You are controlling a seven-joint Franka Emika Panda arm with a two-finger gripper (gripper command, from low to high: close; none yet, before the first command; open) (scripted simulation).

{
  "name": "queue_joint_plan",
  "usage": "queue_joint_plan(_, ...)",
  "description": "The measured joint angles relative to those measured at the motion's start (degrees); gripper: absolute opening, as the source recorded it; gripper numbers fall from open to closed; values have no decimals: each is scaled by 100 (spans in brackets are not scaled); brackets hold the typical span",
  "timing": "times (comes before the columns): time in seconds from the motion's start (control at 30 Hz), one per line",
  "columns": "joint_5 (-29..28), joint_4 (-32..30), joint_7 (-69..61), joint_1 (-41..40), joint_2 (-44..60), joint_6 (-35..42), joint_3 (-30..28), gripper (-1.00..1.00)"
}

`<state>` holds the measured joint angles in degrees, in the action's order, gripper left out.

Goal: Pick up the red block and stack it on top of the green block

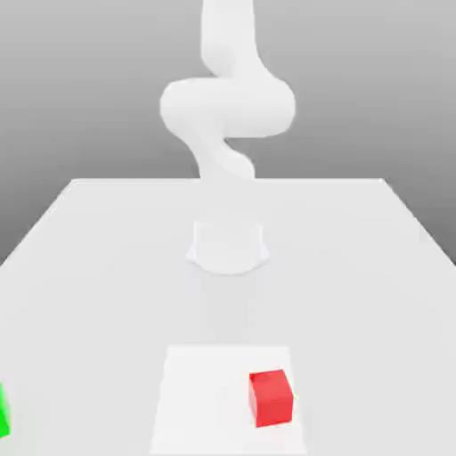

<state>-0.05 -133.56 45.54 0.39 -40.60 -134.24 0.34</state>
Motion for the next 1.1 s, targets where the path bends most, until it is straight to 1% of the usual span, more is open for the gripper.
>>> queue_joint_plan(0.73,-95,-1547,-223,374,4606,-2178,284,0)
queue_joint_plan(0.9,-222,-1476,-140,447,5644,-2993,196,0)
queue_joint_plan(0.93,-234,-1450,-132,471,5826,-3148,168,-100)
queue_joint_plan(1.1,-242,-1450,-124,468,5826,-3148,170,-100)
